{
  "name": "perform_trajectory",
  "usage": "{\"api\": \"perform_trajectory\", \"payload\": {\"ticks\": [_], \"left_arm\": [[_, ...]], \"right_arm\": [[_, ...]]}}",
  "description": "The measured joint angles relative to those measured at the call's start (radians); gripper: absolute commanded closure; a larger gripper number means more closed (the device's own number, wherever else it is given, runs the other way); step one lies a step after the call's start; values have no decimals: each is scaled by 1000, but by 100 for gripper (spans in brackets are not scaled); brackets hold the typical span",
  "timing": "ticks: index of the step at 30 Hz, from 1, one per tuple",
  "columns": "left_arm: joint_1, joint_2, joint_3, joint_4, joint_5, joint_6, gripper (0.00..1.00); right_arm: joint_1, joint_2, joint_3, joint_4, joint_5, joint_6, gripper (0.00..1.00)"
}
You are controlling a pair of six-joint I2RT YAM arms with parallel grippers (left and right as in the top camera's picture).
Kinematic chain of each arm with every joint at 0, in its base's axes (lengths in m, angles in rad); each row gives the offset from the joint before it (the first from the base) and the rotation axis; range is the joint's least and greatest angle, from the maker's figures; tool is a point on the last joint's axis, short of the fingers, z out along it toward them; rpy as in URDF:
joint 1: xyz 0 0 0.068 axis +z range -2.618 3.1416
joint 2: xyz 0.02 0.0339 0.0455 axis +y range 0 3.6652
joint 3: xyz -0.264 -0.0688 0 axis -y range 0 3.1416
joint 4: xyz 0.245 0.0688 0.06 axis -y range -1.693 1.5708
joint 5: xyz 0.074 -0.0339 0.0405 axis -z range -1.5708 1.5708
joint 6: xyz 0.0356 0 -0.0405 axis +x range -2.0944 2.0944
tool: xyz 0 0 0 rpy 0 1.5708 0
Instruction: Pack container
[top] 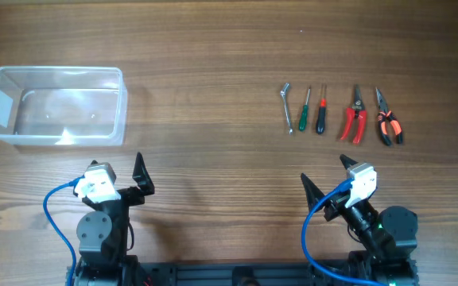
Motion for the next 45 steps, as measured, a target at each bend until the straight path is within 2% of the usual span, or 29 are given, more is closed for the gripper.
{"api": "perform_trajectory", "payload": {"ticks": [19, 28, 34, 38, 39, 43, 45], "left_arm": [[0, 0, 0, 15, 0, 0, 0], [0, 0, 0, 26, 0, 0, 0], [0, 14, 10, 11, 0, -21, 0], [0, 127, 73, -2, 0, -55, 0], [0, 138, 81, -3, 0, -59, 0], [0, 386, 249, -51, 0, -69, 0], [0, 550, 388, -123, 0, -68, 0]], "right_arm": [[0, 0, 0, 0, -2, 0, 0], [0, 43, 0, 1, 185, 0, 0], [0, 247, 18, 22, 301, 0, 0], [0, 442, 113, 48, 348, -18, 0], [0, 521, 174, 48, 357, -37, 0], [0, 753, 403, 3, 374, -95, 0], [0, 893, 570, -72, 377, -118, 0]]}}
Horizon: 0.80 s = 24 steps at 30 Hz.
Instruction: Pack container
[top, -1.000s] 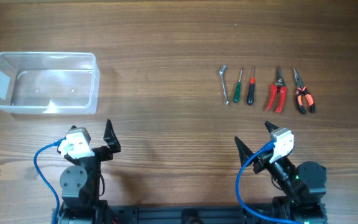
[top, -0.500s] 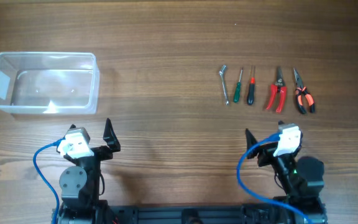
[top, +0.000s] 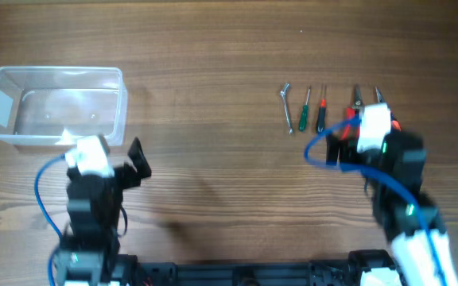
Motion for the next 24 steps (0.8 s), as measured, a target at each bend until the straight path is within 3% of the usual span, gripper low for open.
{"api": "perform_trajectory", "payload": {"ticks": [5, 11, 20, 24], "left_arm": [[0, 313, 346, -201, 1, 51, 0], [0, 539, 669, -330, 1, 101, 0], [0, 560, 727, -360, 65, 120, 0], [0, 566, 727, -387, 71, 120, 0]], "right_arm": [[0, 253, 315, -150, 0, -25, 0], [0, 373, 458, -212, -1, -32, 0], [-8, 377, 459, -305, -47, 98, 0], [-95, 378, 459, -308, -27, 151, 0]]}}
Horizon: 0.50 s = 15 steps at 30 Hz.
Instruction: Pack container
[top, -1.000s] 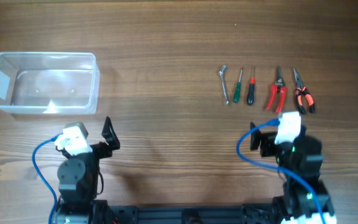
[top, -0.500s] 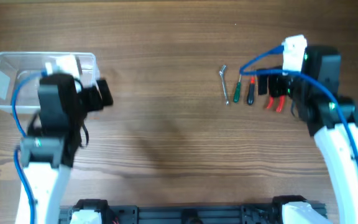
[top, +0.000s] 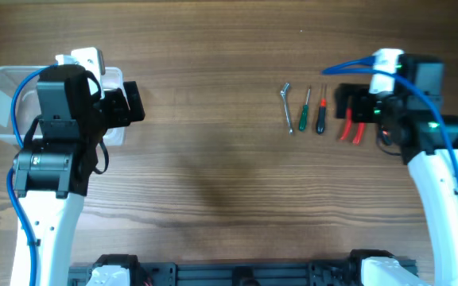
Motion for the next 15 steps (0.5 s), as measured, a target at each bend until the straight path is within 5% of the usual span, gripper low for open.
{"api": "perform_trajectory", "payload": {"ticks": [5, 11, 15], "left_arm": [[19, 46, 0, -40, 0, -1, 0], [20, 72, 0, -24, 0, -2, 0], [20, 72, 0, -11, 0, -2, 0]], "right_arm": [[-236, 43, 4, 11, 21, -26, 1], [-481, 258, 15, 19, -39, -101, 18], [-504, 343, 15, 35, -54, -123, 0]]}}
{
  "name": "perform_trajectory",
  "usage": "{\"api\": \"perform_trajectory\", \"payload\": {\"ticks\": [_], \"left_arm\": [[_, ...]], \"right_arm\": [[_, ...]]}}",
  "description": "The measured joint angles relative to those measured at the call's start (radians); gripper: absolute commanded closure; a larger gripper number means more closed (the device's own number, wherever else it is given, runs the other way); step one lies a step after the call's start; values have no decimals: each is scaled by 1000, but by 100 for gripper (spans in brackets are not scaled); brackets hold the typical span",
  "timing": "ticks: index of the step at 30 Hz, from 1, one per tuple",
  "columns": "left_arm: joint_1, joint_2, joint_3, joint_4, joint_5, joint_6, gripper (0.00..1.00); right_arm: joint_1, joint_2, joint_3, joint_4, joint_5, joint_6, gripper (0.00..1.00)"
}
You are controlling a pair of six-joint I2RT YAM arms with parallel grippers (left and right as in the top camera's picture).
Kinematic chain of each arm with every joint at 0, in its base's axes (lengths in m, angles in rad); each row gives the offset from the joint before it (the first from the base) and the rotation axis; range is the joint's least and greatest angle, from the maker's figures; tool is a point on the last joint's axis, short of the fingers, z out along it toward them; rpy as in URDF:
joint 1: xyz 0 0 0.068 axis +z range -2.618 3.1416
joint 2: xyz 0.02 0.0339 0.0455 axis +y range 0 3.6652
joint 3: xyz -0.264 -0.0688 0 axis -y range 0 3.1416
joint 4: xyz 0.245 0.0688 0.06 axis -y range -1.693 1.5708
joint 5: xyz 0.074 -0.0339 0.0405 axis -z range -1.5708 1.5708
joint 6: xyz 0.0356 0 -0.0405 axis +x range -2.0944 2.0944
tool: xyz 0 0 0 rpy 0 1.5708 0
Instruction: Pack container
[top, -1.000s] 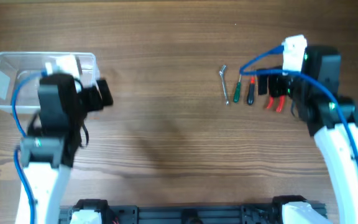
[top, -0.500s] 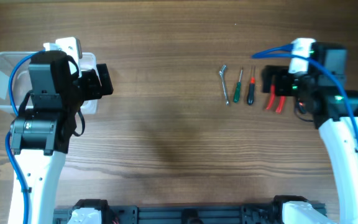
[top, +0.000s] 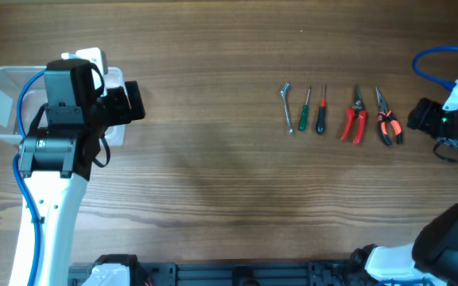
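The clear plastic container (top: 6,111) stands at the far left of the table. My left arm reaches over its right half, and the left gripper (top: 132,103) points right just past the container's right wall, fingers apart and holding nothing. A row of tools lies right of centre: a silver wrench (top: 288,108), a green screwdriver (top: 304,111), a red-and-black screwdriver (top: 321,111), red pliers (top: 354,119) and orange-and-black pliers (top: 387,121). My right gripper (top: 414,117) sits just right of the orange pliers, facing them. Its fingers are too dark to read.
The wooden table (top: 213,183) is bare between the container and the tools. The right arm's blue cable (top: 436,57) loops near the right edge. The arm bases stand along the front edge.
My right gripper was over the red and orange pliers and is now to the right of them, so all the tools show. The left arm has barely shifted over the container.
Both arms started folded at the front edge with fingers spread. Then the left gripper was near the container's front right corner and the right one at the pliers. Later the left arm was over the container. No tool has moved.
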Motion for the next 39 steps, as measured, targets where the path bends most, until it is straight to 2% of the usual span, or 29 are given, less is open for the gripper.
{"api": "perform_trajectory", "payload": {"ticks": [5, 8, 10, 12, 18, 19, 20, 23, 27, 30, 39], "left_arm": [[0, 0, 0, 0, 0, 0, 0], [0, 0, 0, 0, 3, -2, 0], [0, 0, 0, 0, 4, -2, 0], [0, 0, 0, 0, 4, -2, 0], [0, 0, 0, 1, 28, -3, 0], [0, 0, 0, 0, 50, -3, 0], [0, 0, 0, 1, 70, -3, 0], [0, 0, 0, 8, 128, -2, 3], [0, 13, 1, 44, 101, -2, 5], [0, 63, 2, 50, 60, -2, 9], [28, 401, 58, 31, 24, 0, 17]], "right_arm": [[0, 24, 0, 26, -6, -9, 2], [0, 24, 0, 61, -7, -43, 13], [0, 25, 0, 92, -7, -82, 14], [0, 25, 0, 130, -7, -123, 11], [0, 24, 0, 184, -7, -191, 9], [0, 25, 0, 177, -7, -196, 3], [0, 24, 0, 172, -7, -200, 0], [0, 25, 0, 169, -9, -208, 0], [0, 25, 0, 169, -29, -203, 0], [0, 25, 0, 169, -52, -192, 0], [0, 25, 0, 164, -71, -141, 0]]}}
